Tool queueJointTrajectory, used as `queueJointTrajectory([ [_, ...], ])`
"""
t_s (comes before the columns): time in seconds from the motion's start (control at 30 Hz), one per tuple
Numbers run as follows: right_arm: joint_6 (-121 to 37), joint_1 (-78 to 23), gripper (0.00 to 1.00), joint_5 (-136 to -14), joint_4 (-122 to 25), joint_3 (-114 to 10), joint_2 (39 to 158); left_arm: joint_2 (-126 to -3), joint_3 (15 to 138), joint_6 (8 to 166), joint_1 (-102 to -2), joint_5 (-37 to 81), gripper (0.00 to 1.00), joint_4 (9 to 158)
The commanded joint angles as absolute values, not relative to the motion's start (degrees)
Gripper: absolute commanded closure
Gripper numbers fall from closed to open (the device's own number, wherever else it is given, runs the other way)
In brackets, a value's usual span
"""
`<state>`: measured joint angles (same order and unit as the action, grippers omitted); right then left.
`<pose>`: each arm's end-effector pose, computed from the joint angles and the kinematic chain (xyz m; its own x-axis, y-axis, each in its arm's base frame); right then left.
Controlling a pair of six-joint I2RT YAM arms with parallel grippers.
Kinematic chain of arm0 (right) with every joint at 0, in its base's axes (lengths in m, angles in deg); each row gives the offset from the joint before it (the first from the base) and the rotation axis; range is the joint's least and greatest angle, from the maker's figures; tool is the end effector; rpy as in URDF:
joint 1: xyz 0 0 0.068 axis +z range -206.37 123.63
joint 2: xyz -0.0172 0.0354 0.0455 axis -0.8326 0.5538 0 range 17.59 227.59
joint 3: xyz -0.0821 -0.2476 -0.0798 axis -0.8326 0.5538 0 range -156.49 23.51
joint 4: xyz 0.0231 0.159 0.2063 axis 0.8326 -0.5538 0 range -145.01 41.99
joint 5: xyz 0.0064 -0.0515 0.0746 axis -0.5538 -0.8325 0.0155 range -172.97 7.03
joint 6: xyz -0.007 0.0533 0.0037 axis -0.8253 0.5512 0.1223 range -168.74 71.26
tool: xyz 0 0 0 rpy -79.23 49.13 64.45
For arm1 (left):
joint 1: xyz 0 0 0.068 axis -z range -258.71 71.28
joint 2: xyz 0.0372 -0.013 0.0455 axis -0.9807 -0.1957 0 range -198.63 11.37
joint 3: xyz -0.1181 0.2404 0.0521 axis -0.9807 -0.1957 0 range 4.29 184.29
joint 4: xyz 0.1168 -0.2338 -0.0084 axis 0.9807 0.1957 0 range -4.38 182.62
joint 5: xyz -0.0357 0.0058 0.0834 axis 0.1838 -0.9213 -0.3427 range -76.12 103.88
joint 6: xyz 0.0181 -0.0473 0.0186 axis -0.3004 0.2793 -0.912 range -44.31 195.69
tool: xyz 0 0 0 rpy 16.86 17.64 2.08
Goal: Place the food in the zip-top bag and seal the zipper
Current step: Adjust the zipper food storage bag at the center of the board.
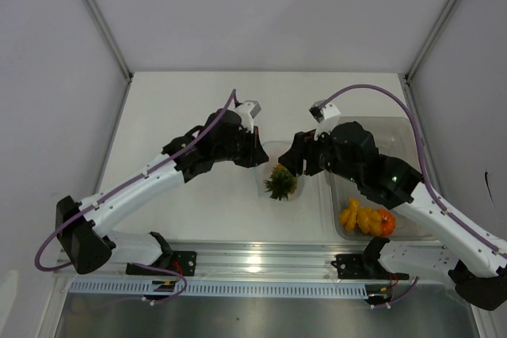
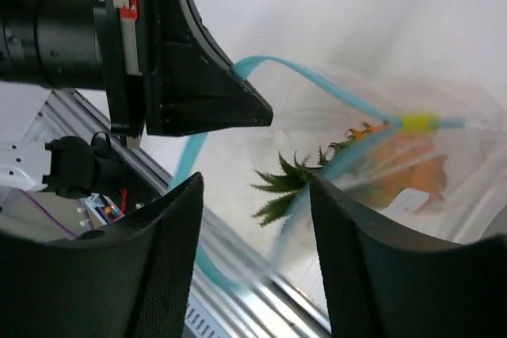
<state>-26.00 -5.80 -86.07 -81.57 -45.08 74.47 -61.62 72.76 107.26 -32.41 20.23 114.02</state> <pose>0.1316 0.1573 0.4024 -0.5037 -0.0050 -0.8638 -0.5907 0.7317 0.3402 0.1931 -0.2078 0.3470 -0.7296 0.0105 -0.6838 0.4704 0.7335 -0.4906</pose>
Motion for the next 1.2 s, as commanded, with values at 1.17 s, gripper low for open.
queueJointTrajectory([
  [1.17, -23.8, -12.7, 0.41, -108.1, -96.8, -56.5, 92.6, -65.9, 77.8, 105.9, -30.0, 28.4, 0.99, 111.9],
])
